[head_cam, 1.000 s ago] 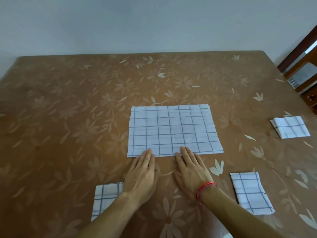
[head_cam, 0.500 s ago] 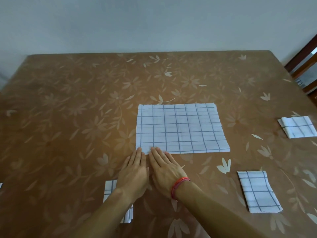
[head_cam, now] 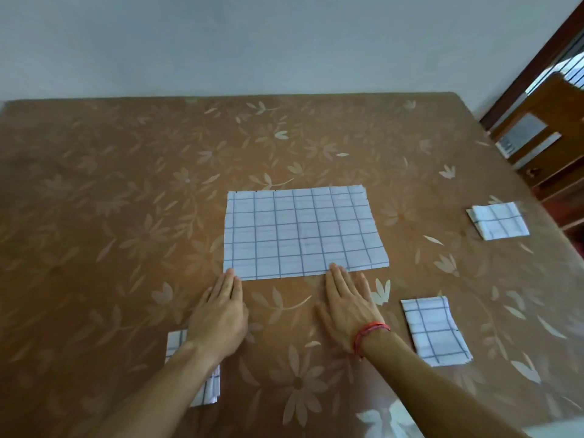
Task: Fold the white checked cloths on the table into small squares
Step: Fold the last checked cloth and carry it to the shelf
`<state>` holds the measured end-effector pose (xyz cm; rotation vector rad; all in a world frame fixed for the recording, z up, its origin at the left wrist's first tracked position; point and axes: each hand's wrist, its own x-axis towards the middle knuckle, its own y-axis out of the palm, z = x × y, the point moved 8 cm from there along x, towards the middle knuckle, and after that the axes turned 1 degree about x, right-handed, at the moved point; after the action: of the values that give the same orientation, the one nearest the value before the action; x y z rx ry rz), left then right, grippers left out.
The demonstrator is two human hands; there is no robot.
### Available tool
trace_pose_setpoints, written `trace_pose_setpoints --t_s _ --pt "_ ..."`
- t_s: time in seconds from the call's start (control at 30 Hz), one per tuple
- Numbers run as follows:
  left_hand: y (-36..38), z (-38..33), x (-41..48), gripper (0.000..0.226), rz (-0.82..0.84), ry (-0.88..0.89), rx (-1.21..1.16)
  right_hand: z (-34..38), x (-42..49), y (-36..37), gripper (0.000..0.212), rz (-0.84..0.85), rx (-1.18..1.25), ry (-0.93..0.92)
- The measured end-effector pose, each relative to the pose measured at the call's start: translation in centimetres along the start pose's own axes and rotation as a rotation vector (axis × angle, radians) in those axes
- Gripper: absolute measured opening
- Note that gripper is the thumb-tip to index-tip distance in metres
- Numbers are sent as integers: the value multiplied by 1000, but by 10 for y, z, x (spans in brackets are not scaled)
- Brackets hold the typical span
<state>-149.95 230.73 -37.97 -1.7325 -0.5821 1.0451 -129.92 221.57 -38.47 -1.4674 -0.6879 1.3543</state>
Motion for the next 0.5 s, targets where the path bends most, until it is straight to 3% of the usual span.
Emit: trace_pose_setpoints --t_s 0.2,0.3,0.5 --pt "-4 -2 -1 56 4 -2 0 -70 -5 -9 65 -49 78 259" --pt "-3 -3 0 56 2 -4 3 -77 -3 -17 63 -81 79 262" --pt "-5 -2 1 56 -21 -2 -18 -85 11 -46 36 -176 160 313"
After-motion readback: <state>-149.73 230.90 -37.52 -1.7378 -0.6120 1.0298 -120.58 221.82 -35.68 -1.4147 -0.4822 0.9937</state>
